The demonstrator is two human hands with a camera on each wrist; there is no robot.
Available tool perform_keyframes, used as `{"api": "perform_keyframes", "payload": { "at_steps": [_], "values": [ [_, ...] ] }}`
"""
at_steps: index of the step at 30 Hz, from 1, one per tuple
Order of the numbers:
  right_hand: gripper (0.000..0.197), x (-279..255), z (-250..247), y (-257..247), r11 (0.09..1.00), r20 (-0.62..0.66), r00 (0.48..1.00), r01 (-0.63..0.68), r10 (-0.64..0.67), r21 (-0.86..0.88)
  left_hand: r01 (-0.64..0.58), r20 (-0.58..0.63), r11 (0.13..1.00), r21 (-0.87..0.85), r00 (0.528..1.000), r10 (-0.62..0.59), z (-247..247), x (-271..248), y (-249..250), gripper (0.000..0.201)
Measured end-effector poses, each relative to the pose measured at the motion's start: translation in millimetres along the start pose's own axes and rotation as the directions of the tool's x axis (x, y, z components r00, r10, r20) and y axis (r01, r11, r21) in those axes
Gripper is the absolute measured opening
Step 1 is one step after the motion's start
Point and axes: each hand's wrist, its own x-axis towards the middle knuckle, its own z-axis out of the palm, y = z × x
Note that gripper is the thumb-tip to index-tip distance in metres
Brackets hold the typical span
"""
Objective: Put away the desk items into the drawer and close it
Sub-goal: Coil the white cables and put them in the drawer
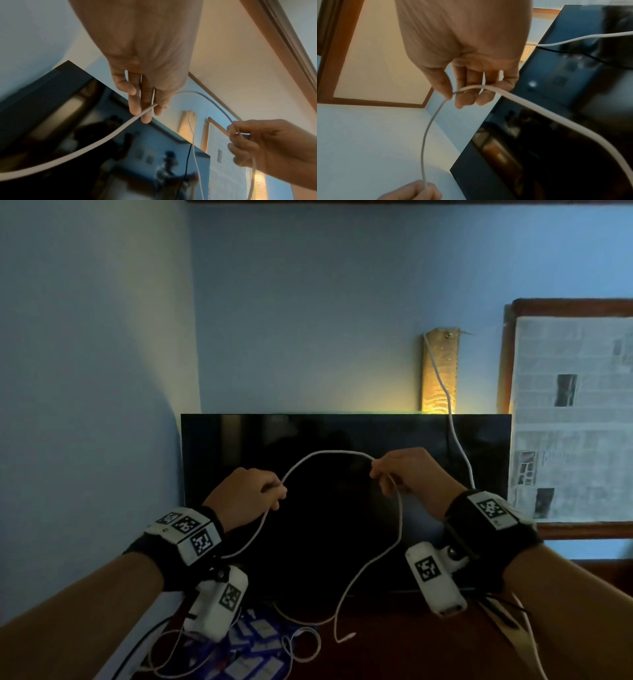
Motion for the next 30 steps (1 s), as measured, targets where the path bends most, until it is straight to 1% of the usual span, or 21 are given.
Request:
{"api": "perform_keyframes", "payload": {
  "at_steps": [3, 5, 8, 11, 13, 16, 20, 21, 23, 26, 30],
  "values": [
    [0.018, 1.9, 15.5, -5.4, 0.994, 0.074, 0.997, -0.018, 0.026, -0.105, -0.038, -0.015, 0.999, 0.005, 0.999, 0.038, -7.0, 9.5, 9.7, 0.02],
    [0.015, 2.8, 28.2, -8.9, 0.989, 0.095, 0.995, -0.029, 0.043, -0.146, -0.076, -0.012, 0.997, 0.01, 0.997, 0.076, -8.9, 14.1, 17.0, 0.018],
    [0.011, 3.4, 50.3, -13.7, 0.987, 0.099, 0.995, -0.01, 0.026, -0.158, -0.132, 0.004, 0.988, 0.083, 0.991, 0.132, -6.8, 17.0, 23.3, 0.016],
    [0.015, 6.7, 66.5, -11.2, 0.994, 0.089, 0.996, 0.012, -0.002, -0.108, -0.171, 0.038, 0.974, 0.151, 0.985, 0.167, -4.1, 15.3, 18.8, 0.016],
    [0.017, 9.7, 69.7, -5.7, 0.994, 0.074, 0.997, 0.023, -0.015, -0.11, -0.172, 0.061, 0.969, 0.179, 0.985, 0.163, -3.8, 13.9, 8.8, 0.015],
    [0.018, 14.2, 63.7, 3.1, 0.996, 0.028, 0.999, 0.025, -0.022, -0.086, -0.128, 0.112, 0.97, 0.206, 0.988, 0.106, -4.8, 12.3, -14.8, 0.012],
    [0.019, 26.3, 41.8, 14.2, 0.998, -0.143, 0.99, -0.003, -0.005, -0.055, -0.046, 0.146, 0.99, 0.13, 0.989, 0.027, -9.6, 8.6, -49.6, 0.011],
    [0.02, 29.2, 36.1, 17.7, 0.997, -0.175, 0.985, -0.008, -0.005, -0.077, -0.032, 0.139, 0.995, 0.099, 0.99, 0.018, -10.6, 6.8, -54.7, 0.011],
    [0.021, 35.0, 29.7, 22.6, 0.99, -0.183, 0.983, -0.021, -0.004, -0.137, -0.025, 0.094, 0.998, 0.063, 0.995, 0.019, -13.6, 5.8, -59.8, 0.01],
    [0.018, 38.9, 32.7, 20.8, 0.979, -0.108, 0.994, -0.016, -0.006, -0.201, -0.055, 0.017, 0.998, 0.015, 0.998, 0.055, -17.3, 9.2, -52.4, 0.01],
    [0.017, 38.0, 47.2, 6.4, 0.969, -0.029, 0.997, 0.066, -0.075, -0.238, -0.118, -0.067, 0.991, -0.058, 0.991, 0.114, -17.3, 16.3, -28.0, 0.012]
  ]
}}
